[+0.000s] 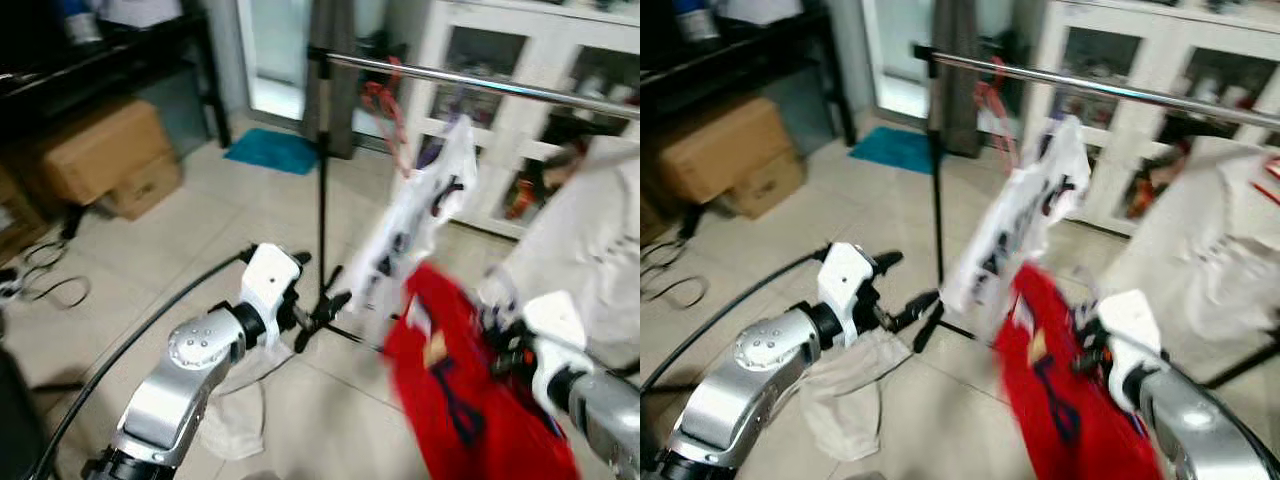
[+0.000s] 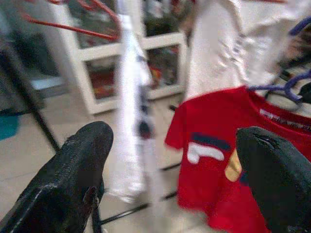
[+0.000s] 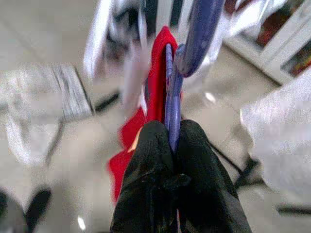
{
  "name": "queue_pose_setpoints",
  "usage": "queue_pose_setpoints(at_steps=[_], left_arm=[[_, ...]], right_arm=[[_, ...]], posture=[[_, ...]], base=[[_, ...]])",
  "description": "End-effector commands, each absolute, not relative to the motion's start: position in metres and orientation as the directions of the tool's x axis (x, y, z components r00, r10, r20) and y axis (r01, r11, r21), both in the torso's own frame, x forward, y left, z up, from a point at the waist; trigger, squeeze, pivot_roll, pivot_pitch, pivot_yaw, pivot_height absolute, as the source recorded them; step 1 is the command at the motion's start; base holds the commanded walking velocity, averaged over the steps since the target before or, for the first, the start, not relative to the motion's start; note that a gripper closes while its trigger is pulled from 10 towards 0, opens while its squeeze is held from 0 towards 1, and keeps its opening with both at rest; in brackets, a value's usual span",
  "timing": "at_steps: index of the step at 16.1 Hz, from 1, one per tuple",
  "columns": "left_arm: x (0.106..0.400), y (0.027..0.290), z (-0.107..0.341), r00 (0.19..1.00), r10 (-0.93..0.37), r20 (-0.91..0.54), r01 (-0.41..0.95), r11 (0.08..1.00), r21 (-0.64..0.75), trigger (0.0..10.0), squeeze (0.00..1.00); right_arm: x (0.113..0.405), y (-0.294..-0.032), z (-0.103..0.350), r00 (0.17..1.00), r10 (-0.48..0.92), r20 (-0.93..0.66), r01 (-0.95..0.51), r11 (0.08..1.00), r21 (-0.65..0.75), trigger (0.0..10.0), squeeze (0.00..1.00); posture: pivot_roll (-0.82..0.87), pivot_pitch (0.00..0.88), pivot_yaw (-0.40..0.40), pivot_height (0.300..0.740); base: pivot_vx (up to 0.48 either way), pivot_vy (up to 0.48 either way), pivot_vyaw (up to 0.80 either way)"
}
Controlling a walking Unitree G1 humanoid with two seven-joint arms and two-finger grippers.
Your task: Hang hanger
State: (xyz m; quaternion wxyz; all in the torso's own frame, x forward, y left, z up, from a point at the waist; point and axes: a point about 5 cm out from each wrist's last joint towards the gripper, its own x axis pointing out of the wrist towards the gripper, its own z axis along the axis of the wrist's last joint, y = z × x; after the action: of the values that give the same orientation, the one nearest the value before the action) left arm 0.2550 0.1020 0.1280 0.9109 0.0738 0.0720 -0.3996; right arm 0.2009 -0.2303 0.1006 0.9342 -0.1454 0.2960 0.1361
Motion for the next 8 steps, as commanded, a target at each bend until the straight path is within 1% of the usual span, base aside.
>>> queue_pose_setpoints(at_steps=[1, 2, 3, 4, 5, 7, 8], left_arm=[[0.251, 0.101, 0.121, 0.649, -0.723, -0.235, 0.754, 0.652, 0.076, 10.0, 1.00], [0.250, 0.101, 0.121, 0.649, -0.723, -0.237, 0.754, 0.652, 0.078, 10.0, 1.00], [0.250, 0.101, 0.122, 0.650, -0.724, -0.232, 0.754, 0.654, 0.071, 10.0, 1.00], [0.249, 0.099, 0.123, 0.645, -0.731, -0.223, 0.757, 0.650, 0.061, 10.0, 1.00], [0.249, 0.096, 0.123, 0.640, -0.738, -0.216, 0.762, 0.645, 0.053, 10.0, 1.00], [0.250, 0.091, 0.123, 0.633, -0.744, -0.215, 0.768, 0.639, 0.049, 10.0, 1.00], [0.254, 0.087, 0.122, 0.639, -0.738, -0.220, 0.764, 0.642, 0.064, 10.0, 1.00]], right_arm=[[0.198, -0.232, 0.095, 0.761, 0.149, -0.631, -0.365, 0.903, -0.227, 0.0, 0.00], [0.198, -0.233, 0.091, 0.756, 0.146, -0.638, -0.395, 0.879, -0.266, 0.0, 0.00], [0.203, -0.224, 0.093, 0.770, 0.220, -0.599, -0.415, 0.885, -0.209, 0.0, 0.00], [0.212, -0.209, 0.100, 0.796, 0.304, -0.523, -0.420, 0.900, -0.115, 0.0, 0.00], [0.219, -0.196, 0.107, 0.811, 0.362, -0.459, -0.434, 0.899, -0.059, 0.0, 0.00], [0.231, -0.176, 0.118, 0.819, 0.438, -0.371, -0.465, 0.885, 0.018, 0.0, 0.00], [0.237, -0.161, 0.127, 0.809, 0.505, -0.302, -0.505, 0.859, 0.084, 0.0, 0.00]], posture=[[0.00, 0.020, 0.022, 0.740], [0.00, 0.021, 0.020, 0.740], [0.00, 0.022, 0.018, 0.740], [0.01, 0.028, 0.015, 0.740], [0.01, 0.031, 0.014, 0.740], [0.01, 0.041, 0.006, 0.740], [0.02, 0.047, 0.001, 0.740]], base=[[0.000, 0.000, 0.00], [0.000, 0.000, 0.00], [0.000, 0.000, 0.00], [0.000, 0.000, 0.00], [0.000, 0.000, 0.00], [0.000, 0.000, 0.00], [0.000, 0.000, 0.00]])
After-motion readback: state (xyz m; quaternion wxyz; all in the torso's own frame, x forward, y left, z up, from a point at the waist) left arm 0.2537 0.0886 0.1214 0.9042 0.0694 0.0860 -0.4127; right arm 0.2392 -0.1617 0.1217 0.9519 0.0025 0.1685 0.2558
